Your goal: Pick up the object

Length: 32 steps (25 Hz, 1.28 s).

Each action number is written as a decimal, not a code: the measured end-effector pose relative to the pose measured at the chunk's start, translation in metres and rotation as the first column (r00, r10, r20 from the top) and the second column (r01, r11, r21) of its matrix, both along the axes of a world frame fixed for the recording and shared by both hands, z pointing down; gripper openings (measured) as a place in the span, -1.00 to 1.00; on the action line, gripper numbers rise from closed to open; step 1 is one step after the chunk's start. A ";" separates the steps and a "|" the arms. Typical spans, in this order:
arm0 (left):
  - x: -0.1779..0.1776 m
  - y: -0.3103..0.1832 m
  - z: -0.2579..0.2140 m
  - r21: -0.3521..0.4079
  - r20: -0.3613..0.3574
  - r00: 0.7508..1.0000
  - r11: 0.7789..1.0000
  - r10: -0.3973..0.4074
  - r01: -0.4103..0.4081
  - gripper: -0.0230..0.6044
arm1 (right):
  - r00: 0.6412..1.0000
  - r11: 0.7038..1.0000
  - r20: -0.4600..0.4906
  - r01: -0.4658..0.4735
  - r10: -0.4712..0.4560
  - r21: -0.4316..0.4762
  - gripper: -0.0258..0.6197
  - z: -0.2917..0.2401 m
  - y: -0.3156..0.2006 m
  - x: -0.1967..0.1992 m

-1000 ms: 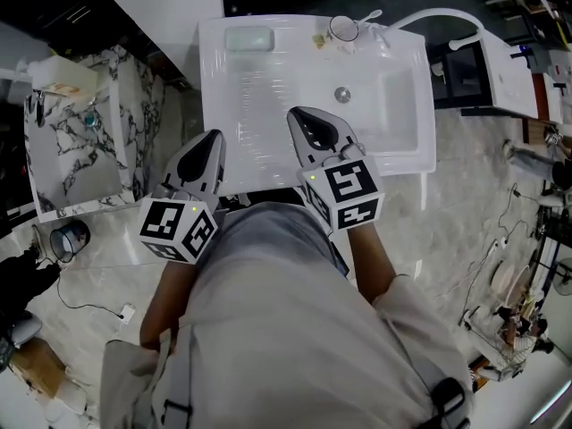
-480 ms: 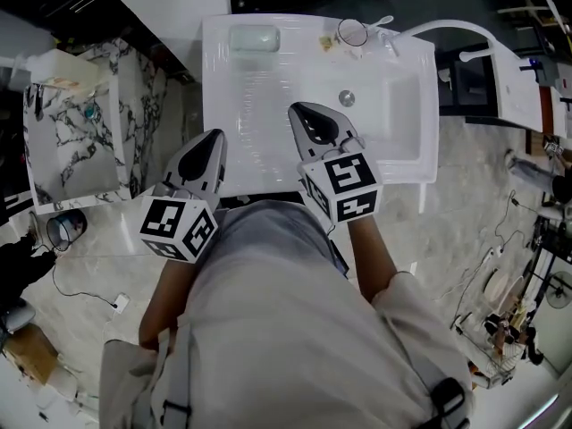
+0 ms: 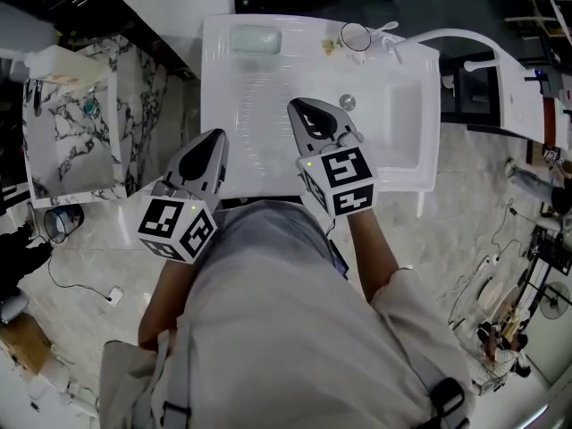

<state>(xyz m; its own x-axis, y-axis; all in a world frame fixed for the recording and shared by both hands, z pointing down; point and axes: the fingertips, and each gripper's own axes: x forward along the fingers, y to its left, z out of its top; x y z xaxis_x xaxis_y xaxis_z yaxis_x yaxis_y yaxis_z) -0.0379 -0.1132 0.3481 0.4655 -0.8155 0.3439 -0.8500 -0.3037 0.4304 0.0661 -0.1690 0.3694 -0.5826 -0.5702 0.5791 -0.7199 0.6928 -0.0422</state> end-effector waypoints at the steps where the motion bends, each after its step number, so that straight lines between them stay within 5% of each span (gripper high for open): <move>1: 0.001 0.000 0.000 -0.001 -0.001 1.000 1.000 -0.003 0.003 -0.92 | 1.000 1.000 -0.002 0.006 -0.006 -0.002 -0.88 0.002 -0.002 0.000; 32: 0.005 0.001 0.020 -0.053 0.030 0.998 0.997 -0.055 0.056 -0.92 | 0.977 0.986 -0.135 0.166 -0.164 0.011 -0.75 0.047 -0.049 -0.022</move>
<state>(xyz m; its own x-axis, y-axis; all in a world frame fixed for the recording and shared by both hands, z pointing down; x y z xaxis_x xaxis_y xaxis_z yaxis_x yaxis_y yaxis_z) -0.0330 -0.1119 0.3684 0.4097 -0.8195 0.4007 -0.8769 -0.2326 0.4207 0.0440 -0.2179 0.4166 -0.5883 -0.4862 0.6462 -0.5937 0.8022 0.0630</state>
